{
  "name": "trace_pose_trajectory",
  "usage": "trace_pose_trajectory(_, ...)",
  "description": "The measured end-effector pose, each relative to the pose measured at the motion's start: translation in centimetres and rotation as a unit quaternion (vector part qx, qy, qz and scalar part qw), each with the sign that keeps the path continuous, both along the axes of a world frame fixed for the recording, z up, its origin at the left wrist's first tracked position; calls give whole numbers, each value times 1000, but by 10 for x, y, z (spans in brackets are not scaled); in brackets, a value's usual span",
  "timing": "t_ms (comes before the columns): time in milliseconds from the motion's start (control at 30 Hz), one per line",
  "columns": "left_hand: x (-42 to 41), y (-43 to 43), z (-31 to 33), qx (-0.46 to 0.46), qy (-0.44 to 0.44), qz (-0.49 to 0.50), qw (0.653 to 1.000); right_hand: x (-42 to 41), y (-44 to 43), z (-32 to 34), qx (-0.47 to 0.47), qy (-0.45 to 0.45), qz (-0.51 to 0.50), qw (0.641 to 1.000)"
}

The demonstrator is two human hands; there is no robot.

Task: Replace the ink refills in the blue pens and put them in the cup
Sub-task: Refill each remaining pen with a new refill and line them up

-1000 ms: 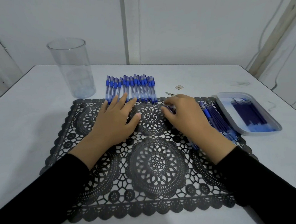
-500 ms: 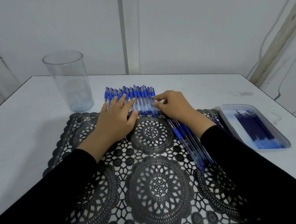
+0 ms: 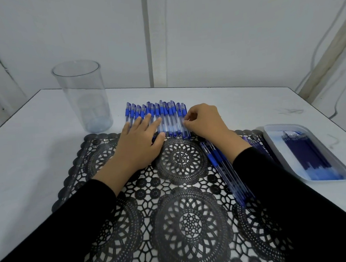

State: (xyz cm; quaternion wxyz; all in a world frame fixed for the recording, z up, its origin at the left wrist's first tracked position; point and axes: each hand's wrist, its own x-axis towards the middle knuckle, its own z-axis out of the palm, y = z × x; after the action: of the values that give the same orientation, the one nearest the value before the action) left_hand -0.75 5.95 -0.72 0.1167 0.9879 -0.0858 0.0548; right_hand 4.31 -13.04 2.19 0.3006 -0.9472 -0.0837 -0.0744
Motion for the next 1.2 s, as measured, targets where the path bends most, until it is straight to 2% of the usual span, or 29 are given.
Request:
trace_pose_trajectory(233,1,1,-1,-4,8,0,1000,4,5,3,-5,16,-66,998)
trace_pose_trajectory(367,-1,1,-1,-41,-6,1,999,-2,-7,8,77,43,-92,992)
trace_pose_trajectory(467,-7,0,3,-112,-101,-23,988,-15,-19,9,180,50,-113,976)
trace_pose_trajectory(533,-15,-5,9,-211,-140,-58,966,-29,-20,11,277,56,-98,954)
trace_pose_trajectory(600,-24,-17,13,-329,-117,-76,934,-48,-14,14,354,58,-53,932)
trace_pose_trajectory(700,-36,-36,13,-463,-79,-80,879,-78,-2,13,402,39,0,915)
trace_pose_trajectory(867,-59,-51,18,-587,-69,-76,803,-115,4,4,414,8,18,910)
trace_pose_trajectory(1000,-68,-53,23,-649,-79,-63,754,-128,4,4,431,-1,47,901)
trace_pose_trajectory(1067,-69,-51,24,-643,-107,-58,756,-131,5,4,435,-1,56,899)
trace_pose_trajectory(1200,-65,-31,20,-531,-151,-91,829,-132,-1,5,451,0,46,891)
